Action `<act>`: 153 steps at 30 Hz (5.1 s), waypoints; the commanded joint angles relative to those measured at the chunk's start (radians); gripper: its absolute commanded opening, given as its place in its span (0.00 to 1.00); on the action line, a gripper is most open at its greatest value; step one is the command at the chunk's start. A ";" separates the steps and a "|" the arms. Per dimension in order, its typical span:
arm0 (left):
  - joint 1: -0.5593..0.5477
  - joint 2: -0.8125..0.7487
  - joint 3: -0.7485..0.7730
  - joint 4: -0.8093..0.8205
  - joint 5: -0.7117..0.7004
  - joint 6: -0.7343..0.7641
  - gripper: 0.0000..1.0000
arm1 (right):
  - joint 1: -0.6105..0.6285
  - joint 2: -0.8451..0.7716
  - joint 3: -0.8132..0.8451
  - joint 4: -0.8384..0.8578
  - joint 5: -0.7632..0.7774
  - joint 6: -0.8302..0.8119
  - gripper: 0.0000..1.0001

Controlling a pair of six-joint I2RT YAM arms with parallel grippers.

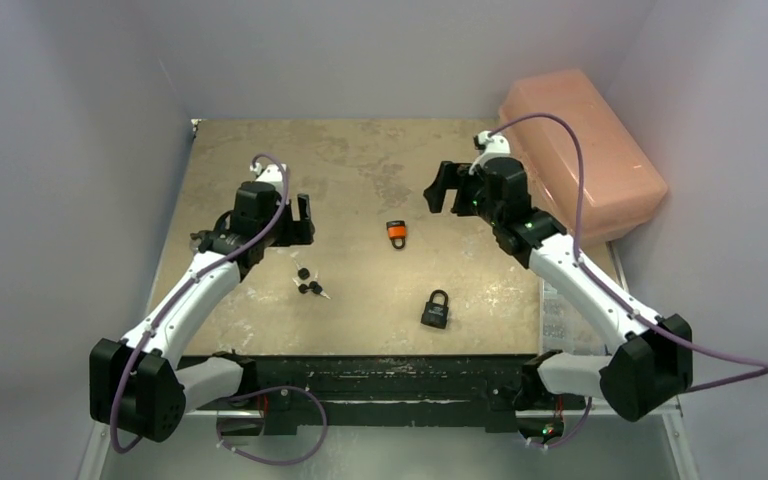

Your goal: Unlock with the key

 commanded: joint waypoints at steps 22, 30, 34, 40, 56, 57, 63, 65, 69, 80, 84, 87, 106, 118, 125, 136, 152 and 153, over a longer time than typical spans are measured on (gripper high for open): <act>-0.042 0.041 0.059 -0.045 -0.012 0.044 0.75 | 0.186 0.571 0.376 -0.259 0.127 0.095 0.95; -0.042 0.048 0.062 -0.047 -0.026 0.045 0.74 | 0.187 0.741 0.550 -0.351 0.163 0.080 0.91; -0.042 0.049 0.066 -0.050 -0.043 0.045 0.72 | 0.187 0.810 0.596 -0.335 0.086 0.045 0.85; -0.042 0.051 0.067 -0.055 -0.065 0.040 0.69 | 0.189 0.867 0.632 -0.296 -0.017 -0.007 0.81; -0.042 0.085 0.075 -0.070 -0.066 0.040 0.63 | 0.229 0.849 0.594 -0.254 -0.322 -0.292 0.84; -0.042 0.087 0.075 -0.070 -0.066 0.039 0.63 | 0.231 0.837 0.578 -0.250 -0.323 -0.294 0.84; -0.042 0.095 0.076 -0.070 -0.059 0.040 0.63 | 0.238 0.757 0.531 -0.219 -0.354 -0.280 0.84; -0.042 0.095 0.076 -0.069 -0.061 0.040 0.63 | 0.239 0.743 0.535 -0.219 -0.317 -0.248 0.85; -0.042 0.094 0.076 -0.071 -0.063 0.040 0.63 | 0.238 0.688 0.495 -0.174 -0.214 -0.131 0.85; -0.042 0.061 0.092 -0.087 -0.127 0.027 0.63 | 0.322 0.507 0.295 -0.098 -0.044 -0.108 0.86; -0.040 -0.057 0.070 -0.068 -0.265 0.010 0.65 | 0.399 0.504 0.288 -0.079 -0.090 -0.247 0.86; -0.040 -0.142 0.054 -0.045 -0.302 0.001 0.65 | 0.444 0.528 0.300 -0.044 -0.119 -0.287 0.86; -0.012 -0.372 0.016 0.000 -0.414 -0.014 0.65 | 0.615 0.899 0.735 -0.138 0.083 -0.064 0.75; 0.008 -0.396 0.013 0.010 -0.385 -0.015 0.65 | 0.634 1.034 0.855 -0.211 0.108 -0.047 0.68; 0.010 -0.398 0.012 0.010 -0.385 -0.014 0.65 | 0.643 0.994 0.818 -0.247 0.160 -0.024 0.66; 0.017 -0.404 0.007 0.015 -0.369 -0.015 0.65 | 0.662 0.940 0.722 -0.308 0.163 0.083 0.64; 0.020 -0.397 0.007 0.019 -0.355 -0.011 0.65 | 0.694 0.924 0.594 -0.245 0.116 -0.016 0.30; 0.020 -0.397 0.006 0.019 -0.355 -0.011 0.65 | 0.695 0.924 0.586 -0.242 0.116 -0.016 0.26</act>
